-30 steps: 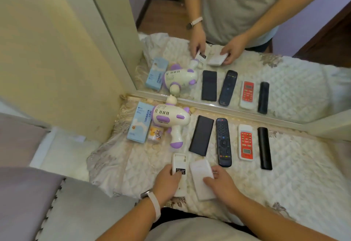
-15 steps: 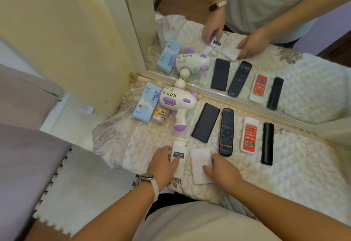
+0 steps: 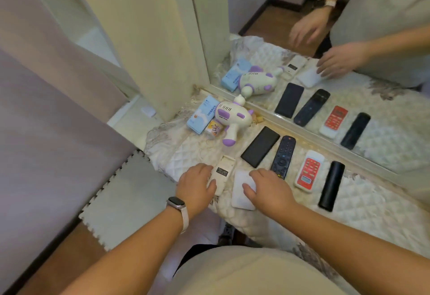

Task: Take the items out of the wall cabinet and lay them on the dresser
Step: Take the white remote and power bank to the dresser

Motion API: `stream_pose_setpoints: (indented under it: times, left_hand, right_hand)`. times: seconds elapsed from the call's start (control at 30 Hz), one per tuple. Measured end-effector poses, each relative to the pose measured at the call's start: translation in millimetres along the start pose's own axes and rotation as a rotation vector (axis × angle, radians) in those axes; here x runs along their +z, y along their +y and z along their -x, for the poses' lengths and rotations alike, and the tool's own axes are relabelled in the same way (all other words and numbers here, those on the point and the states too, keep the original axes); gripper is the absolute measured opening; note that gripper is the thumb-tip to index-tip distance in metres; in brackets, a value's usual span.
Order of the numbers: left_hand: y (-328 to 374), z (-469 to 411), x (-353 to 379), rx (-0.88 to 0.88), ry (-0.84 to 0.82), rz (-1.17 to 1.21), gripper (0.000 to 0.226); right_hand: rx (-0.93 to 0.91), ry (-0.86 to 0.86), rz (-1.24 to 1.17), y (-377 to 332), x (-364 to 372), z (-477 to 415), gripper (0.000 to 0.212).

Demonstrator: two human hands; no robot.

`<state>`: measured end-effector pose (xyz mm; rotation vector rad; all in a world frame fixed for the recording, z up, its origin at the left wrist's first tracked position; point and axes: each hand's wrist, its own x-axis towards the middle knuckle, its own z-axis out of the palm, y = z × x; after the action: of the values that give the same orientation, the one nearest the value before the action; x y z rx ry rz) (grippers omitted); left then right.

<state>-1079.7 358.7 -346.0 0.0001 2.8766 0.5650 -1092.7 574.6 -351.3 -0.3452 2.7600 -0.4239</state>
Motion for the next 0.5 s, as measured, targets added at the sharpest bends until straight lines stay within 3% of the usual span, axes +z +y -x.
stream_pose_setpoints:
  times: [0.13,0.5]
  left_hand:
    - [1.6,35.5,-16.4,0.011,0.153,-0.104,0.039]
    - [-28.6,145.9,-70.6,-0.22,0.491,-0.214,0.04]
  right_hand:
    - [-0.259,0.072,0.078,-14.1,-8.7,-6.3,0.047]
    - [-0.777,0.201,0.089,-118.4,-46.4,3.9,0.046]
